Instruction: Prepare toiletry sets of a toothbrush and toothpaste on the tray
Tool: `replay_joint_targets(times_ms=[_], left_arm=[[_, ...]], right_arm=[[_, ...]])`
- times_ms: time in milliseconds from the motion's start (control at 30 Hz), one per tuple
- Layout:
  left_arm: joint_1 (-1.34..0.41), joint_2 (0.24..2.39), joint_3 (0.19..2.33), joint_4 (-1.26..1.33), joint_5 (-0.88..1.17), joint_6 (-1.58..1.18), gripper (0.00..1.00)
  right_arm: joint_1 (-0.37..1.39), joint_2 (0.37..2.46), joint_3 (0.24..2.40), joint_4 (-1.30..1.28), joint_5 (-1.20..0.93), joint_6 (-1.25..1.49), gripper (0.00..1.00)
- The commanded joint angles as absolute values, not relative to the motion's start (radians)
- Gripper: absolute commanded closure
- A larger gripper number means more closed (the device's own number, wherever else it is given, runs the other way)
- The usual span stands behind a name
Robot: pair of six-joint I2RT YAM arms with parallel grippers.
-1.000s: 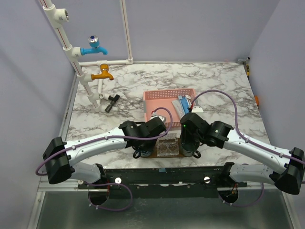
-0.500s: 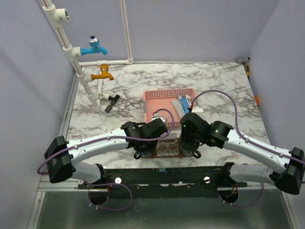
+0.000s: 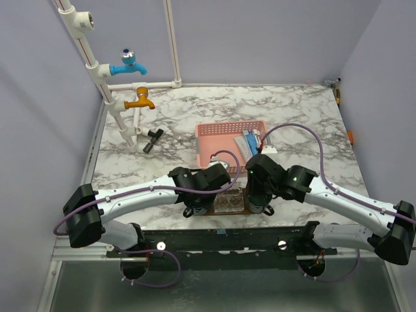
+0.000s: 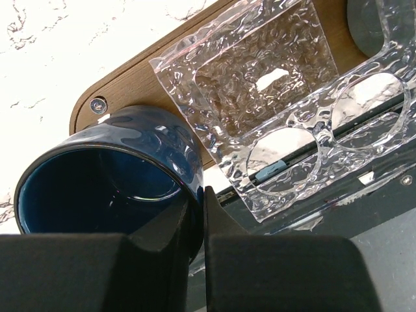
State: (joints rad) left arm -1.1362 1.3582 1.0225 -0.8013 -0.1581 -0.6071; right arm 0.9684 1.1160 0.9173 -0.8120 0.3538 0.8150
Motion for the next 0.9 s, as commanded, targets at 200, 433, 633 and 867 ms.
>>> replay_joint_targets(times_ms=[200, 433, 633, 867], left_arm=[[-1.150, 1.359, 0.993, -0.755, -0.249, -0.620, 0.92], [-1.153, 1.368, 0.997, -0.755, -0.249, -0.618, 0.92], [-1.160, 1.359, 0.994, -0.750, -0.240, -0.627, 0.89], [-1.169, 1.345, 1.004, -0.760, -0.241, -0.634, 0.85]], right_arm=[[0.965, 1.099, 0.890, -0.819, 0.360, 0.829, 0.53], [0.965, 1.097, 0.884, -0.817, 0.357, 0.833, 0.53], [0.965, 1.106, 0.885, -0.814, 0.356, 0.831, 0.53], [0.965, 1.114, 0.888, -0.809, 0.355, 0.830, 0.53]])
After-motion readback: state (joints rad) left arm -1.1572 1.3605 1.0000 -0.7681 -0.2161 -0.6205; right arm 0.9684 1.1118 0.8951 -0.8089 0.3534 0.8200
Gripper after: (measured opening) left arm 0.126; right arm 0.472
